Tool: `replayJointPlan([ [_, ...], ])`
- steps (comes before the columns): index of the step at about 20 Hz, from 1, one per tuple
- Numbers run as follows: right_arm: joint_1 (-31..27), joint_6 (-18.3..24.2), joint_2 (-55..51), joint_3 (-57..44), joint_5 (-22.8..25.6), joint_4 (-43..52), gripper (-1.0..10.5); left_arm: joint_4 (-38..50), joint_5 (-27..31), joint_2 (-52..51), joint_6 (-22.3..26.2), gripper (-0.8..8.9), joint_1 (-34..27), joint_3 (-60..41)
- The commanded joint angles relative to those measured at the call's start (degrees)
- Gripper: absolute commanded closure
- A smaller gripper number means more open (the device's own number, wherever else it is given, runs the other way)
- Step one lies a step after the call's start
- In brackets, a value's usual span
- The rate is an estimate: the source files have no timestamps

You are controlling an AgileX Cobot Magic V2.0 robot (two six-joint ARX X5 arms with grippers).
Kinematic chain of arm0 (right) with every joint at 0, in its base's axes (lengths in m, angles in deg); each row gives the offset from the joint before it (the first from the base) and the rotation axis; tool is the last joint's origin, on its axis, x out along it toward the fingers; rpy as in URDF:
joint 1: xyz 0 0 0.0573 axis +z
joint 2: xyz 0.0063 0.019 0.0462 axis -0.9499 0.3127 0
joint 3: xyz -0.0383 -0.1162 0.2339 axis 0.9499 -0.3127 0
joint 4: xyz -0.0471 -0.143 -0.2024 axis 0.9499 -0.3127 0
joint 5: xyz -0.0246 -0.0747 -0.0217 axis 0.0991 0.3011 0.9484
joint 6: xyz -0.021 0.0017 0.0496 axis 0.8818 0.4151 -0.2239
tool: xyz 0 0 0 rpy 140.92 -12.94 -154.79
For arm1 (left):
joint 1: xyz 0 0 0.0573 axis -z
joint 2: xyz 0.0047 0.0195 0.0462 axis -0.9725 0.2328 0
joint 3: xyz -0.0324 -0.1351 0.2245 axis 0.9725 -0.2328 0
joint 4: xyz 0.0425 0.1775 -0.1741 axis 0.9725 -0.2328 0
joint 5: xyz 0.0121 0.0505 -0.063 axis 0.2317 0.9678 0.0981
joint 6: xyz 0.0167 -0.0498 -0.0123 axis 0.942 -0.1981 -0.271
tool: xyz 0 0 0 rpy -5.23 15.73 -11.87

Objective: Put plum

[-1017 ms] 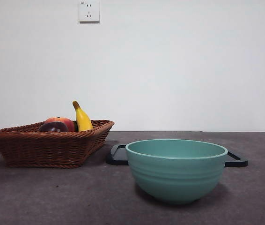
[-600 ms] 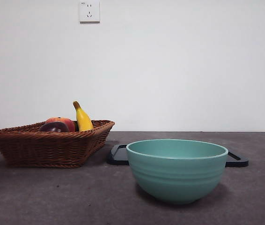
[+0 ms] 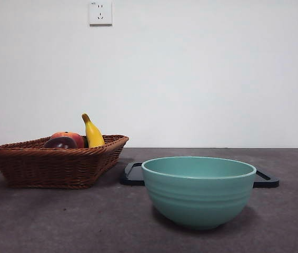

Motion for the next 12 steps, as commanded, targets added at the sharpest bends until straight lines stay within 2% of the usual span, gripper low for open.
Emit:
replayJointPlan([
  [1, 0.15, -0.13, 0.24, 1.09, -0.04, 0.52, 5.7, 0.33, 0.11, 0.31, -0.76, 3.39, 0.13, 1.38],
  [4, 0.15, -0.15, 0.24, 1.09, -0.04, 0.52, 5.7, 0.92, 0.72, 0.37, -0.81, 3.41, 0.13, 1.38],
  [7, 0.15, -0.17, 0.24, 1.07, -0.04, 0.52, 5.7, 2.36, 4.85, 1.46, -1.7, 3.41, 0.46, 1.38],
  [12, 0.15, -0.17, 0.26, 1.09, -0.04, 0.52, 5.7, 8.39, 8.31, 6.73, -3.34, 3.46, 2.25, 1.38],
])
